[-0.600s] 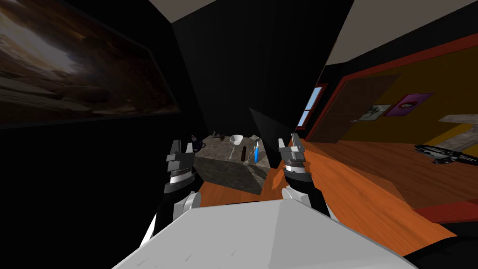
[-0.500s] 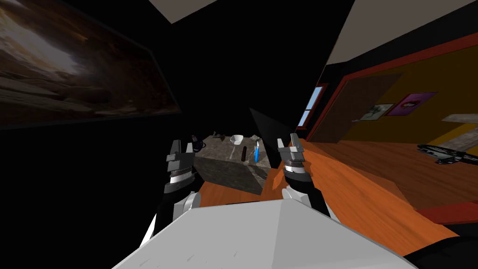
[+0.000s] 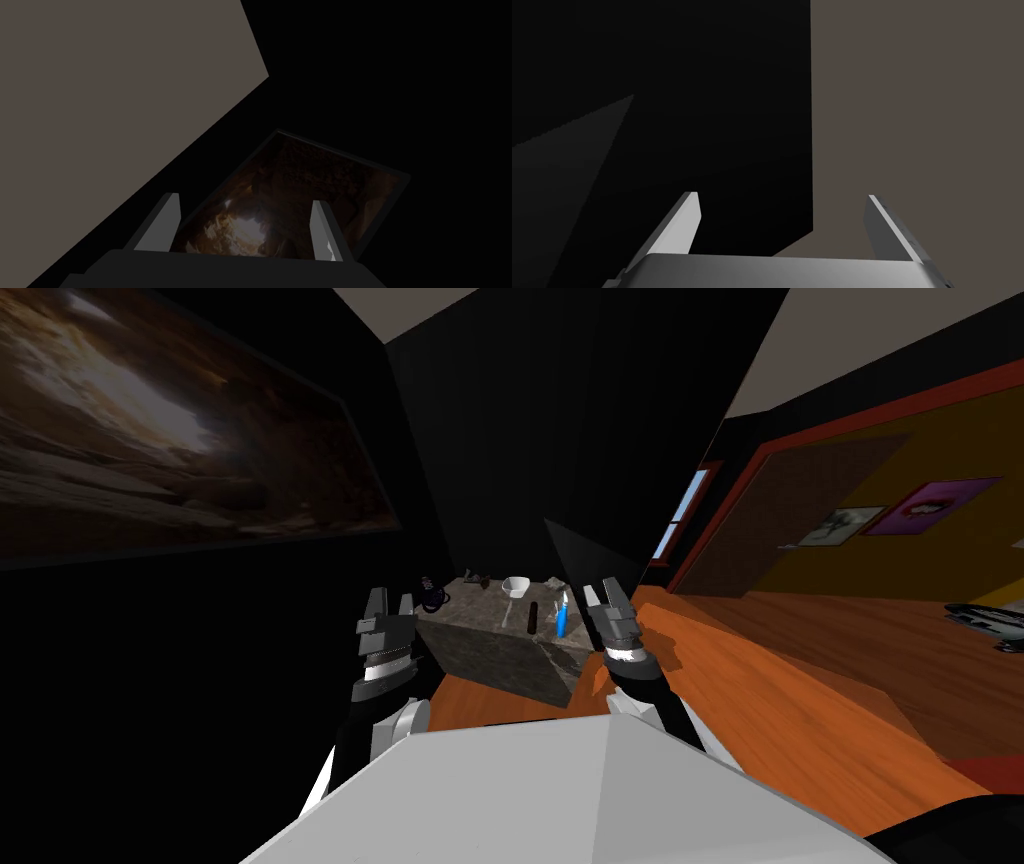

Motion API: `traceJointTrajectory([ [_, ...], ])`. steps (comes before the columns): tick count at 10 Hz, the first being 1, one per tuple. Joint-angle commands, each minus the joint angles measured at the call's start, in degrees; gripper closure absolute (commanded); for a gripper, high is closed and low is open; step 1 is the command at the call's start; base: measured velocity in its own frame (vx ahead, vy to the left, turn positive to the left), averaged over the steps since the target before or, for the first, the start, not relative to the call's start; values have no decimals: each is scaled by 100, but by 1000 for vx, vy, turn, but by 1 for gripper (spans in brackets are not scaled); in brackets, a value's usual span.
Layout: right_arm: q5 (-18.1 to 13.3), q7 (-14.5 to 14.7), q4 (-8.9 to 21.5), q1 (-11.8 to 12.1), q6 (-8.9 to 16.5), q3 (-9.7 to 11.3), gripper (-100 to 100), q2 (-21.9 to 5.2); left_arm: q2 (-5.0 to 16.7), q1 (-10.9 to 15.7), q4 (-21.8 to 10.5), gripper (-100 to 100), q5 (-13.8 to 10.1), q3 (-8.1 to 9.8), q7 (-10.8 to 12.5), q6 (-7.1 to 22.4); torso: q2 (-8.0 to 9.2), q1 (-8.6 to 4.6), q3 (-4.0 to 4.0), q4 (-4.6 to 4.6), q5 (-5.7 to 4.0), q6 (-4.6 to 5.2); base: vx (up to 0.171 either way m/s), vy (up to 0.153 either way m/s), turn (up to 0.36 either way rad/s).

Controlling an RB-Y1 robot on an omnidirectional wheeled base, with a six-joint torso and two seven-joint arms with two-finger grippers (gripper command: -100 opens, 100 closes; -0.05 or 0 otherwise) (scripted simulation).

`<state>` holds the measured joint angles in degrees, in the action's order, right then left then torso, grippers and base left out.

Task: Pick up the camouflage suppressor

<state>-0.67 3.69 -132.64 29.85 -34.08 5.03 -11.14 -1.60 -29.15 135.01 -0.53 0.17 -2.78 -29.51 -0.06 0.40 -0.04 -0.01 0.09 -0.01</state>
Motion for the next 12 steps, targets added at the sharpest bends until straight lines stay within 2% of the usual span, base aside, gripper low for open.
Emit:
traceJointTrajectory([
  [1,-77,-7,4,9,-83,-8,-100,-188,0,0,0,0,0,0,0,0,0,0,0,0,0,0,14,77,17],
  [3,-443,29,101,-29,-308,64,-100,-576,0,0,0,0,0,0,0,0,-1,-12,-1,0,-2,0,26,79,101],
  [4,-443,29,101,-29,-308,64,-100,-662,0,0,0,0,0,0,0,0,-4,-9,-2,-1,-2,0,17,63,42],
  [6,-822,58,211,-54,-534,141,-100,-1061,0,0,0,0,0,0,0,0,3,-18,1,1,-3,0,18,78,140],
  [7,-884,58,211,-54,-534,141,-100,-1206,0,0,0,0,0,0,0,0,-2,-6,-1,0,-2,-1,35,73,63],
  [8,-1113,69,270,-60,-642,181,-100,-1389,0,0,0,0,0,1,0,0,-4,-12,-3,-1,-2,2,22,66,121],
  [9,-1131,69,270,-60,-642,181,-100,-1500,0,0,0,0,0,0,0,0,-2,-15,-2,-1,-3,0,14,49,71],
  [10,-1372,76,331,-61,-746,220,-100,-1705,1,0,0,0,0,1,0,0,2,-21,1,0,-4,2,17,55,168],
  [11,-1395,76,331,-61,-746,220,-100,-1807,1,0,0,0,0,0,0,0,2,-20,1,0,-4,0,15,42,69],
  [12,-1633,79,393,-58,-844,258,-100,-2020,1,0,0,0,0,1,0,0,3,-24,1,1,-5,3,20,53,155],
])
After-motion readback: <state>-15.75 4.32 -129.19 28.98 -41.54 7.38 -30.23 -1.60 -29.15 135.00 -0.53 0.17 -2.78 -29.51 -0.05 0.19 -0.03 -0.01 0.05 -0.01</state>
